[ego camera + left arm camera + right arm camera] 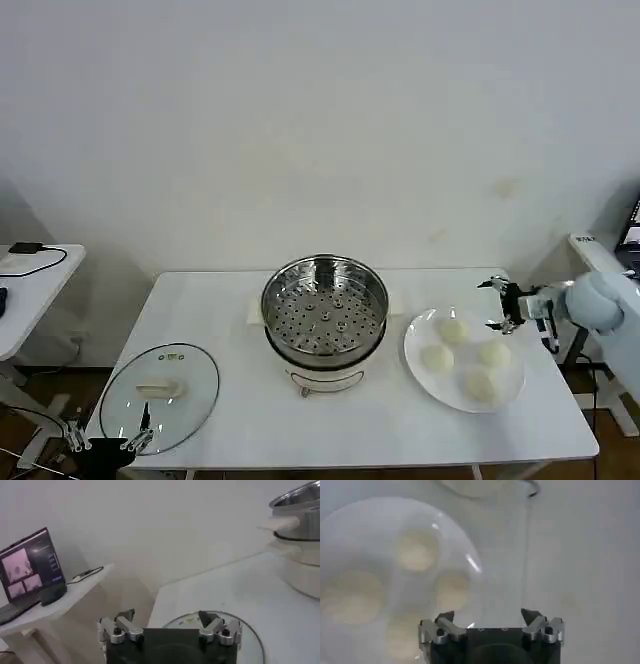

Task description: Take steamed baozi put them in steamer then cover it.

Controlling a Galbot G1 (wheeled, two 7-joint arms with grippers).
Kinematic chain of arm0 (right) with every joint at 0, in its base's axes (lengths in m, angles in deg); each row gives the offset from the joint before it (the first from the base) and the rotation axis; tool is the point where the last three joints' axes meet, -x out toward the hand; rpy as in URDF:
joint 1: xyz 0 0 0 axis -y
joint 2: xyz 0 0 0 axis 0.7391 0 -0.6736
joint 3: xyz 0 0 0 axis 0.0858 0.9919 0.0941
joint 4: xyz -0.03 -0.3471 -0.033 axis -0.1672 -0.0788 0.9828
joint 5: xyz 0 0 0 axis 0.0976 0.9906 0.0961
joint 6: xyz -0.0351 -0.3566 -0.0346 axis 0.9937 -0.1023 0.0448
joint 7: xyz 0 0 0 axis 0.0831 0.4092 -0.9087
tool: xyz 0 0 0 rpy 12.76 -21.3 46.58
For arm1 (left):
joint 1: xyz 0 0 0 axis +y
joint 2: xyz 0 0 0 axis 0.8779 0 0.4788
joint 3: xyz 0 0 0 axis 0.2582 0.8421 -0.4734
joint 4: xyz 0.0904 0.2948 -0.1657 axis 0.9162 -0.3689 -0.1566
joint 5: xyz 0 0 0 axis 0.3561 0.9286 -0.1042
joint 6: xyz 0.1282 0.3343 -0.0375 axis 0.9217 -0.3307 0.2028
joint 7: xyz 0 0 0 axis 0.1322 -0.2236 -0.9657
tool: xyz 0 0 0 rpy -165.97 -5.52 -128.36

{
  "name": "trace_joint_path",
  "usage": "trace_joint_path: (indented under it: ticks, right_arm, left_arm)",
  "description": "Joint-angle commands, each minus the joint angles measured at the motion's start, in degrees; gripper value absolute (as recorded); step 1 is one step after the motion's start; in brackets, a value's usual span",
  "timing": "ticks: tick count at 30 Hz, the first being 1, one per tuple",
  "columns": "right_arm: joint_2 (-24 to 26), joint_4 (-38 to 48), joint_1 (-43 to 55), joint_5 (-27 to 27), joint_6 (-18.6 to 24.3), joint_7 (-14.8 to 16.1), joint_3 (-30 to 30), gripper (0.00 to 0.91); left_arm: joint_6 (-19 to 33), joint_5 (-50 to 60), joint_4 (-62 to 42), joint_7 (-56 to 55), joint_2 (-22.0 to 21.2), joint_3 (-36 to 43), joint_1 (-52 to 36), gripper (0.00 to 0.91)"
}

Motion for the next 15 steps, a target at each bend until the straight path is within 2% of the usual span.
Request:
trace_joint_path:
  ticks: [1, 4, 10, 15]
  right_arm:
    - [-3.1, 10.4, 15.0, -4.3, -0.6, 5.8, 21.9, 0.907]
    - [-6.0, 13.1, 14.5, -5.8, -1.5, 4.3, 22.4, 0.907]
    - [-12.4, 18.2, 14.9, -5.4, -2.3, 1.9, 21.7, 0.907]
    - [-15.8, 21.7, 15.5, -4.7, -3.1, 1.3, 21.5, 0.907]
  left_arm:
    - [-0.1, 0.3, 0.0, 0.3, 0.0, -0.6, 0.0, 0.907]
    - [0.0, 0.3, 0.3, 0.4, -0.1, -0.6, 0.1, 0.907]
    - [0.0, 0.4, 1.4, 0.6, -0.6, -0.9, -0.2, 0.907]
    - [0.5, 0.6, 1.1, 0.5, -0.9, -1.1, 0.2, 0.907]
